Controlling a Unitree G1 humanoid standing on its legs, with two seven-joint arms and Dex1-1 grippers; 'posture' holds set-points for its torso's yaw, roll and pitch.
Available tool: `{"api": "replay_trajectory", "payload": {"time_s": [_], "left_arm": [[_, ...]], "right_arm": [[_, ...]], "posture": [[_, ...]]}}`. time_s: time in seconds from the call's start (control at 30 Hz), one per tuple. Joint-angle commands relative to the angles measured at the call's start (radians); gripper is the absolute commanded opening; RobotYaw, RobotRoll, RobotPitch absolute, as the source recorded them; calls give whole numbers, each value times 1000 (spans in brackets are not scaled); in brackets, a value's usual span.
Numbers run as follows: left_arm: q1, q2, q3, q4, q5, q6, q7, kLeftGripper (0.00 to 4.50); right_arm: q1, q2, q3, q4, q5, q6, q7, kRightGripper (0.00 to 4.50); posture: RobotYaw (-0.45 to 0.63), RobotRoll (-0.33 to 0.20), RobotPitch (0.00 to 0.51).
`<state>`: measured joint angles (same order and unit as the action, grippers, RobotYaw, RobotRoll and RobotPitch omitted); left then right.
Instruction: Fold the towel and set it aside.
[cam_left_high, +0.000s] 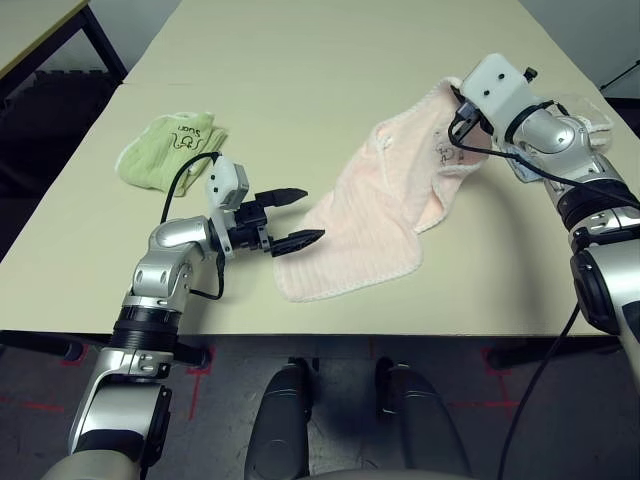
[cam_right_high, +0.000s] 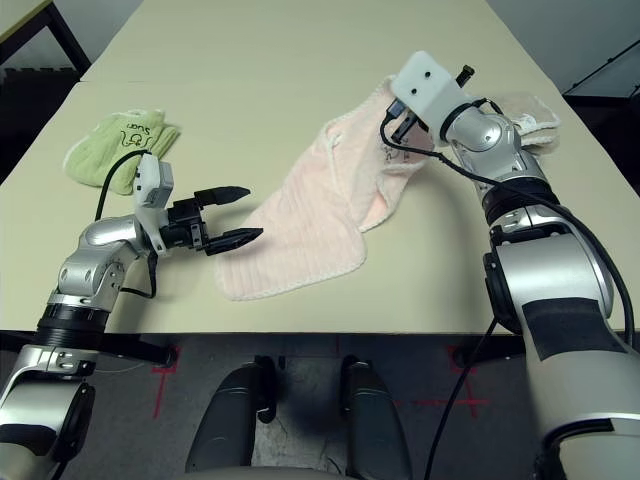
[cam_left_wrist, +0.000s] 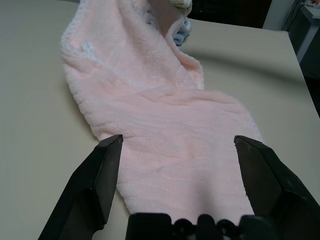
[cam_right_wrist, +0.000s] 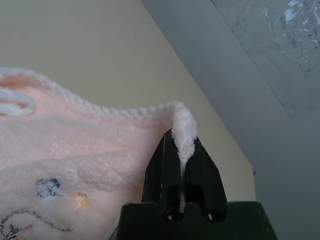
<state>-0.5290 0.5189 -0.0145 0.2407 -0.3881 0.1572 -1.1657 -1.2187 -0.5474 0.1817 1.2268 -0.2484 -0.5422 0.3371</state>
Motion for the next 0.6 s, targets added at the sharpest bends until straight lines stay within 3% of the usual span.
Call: {"api": "replay_trajectory", "payload": {"time_s": [0.03, 0.17, 0.4, 0.5, 0.6], "left_arm": [[11, 14, 0, -24, 4, 18, 4, 4500], [-8, 0, 7, -11, -2, 33, 24, 4500], [-29, -19, 1, 14, 6, 29, 37, 4500], [-32, -24, 1, 18, 8, 27, 40, 4500], [-31, -29, 2, 19, 9, 25, 43, 4500]], "right_arm": [[0, 13, -31, 31, 11, 16, 1, 18], [-50, 51, -45, 39, 14, 28, -9, 18], [-244, 132, -155, 38, 98, 17, -35, 18], [-325, 163, -245, 29, 193, -1, 21, 18], [-378, 198, -358, 5, 340, -15, 184, 18]], "posture": [[39, 0, 174], [34, 0, 169], [27, 0, 165], [26, 0, 166], [25, 0, 167]]}}
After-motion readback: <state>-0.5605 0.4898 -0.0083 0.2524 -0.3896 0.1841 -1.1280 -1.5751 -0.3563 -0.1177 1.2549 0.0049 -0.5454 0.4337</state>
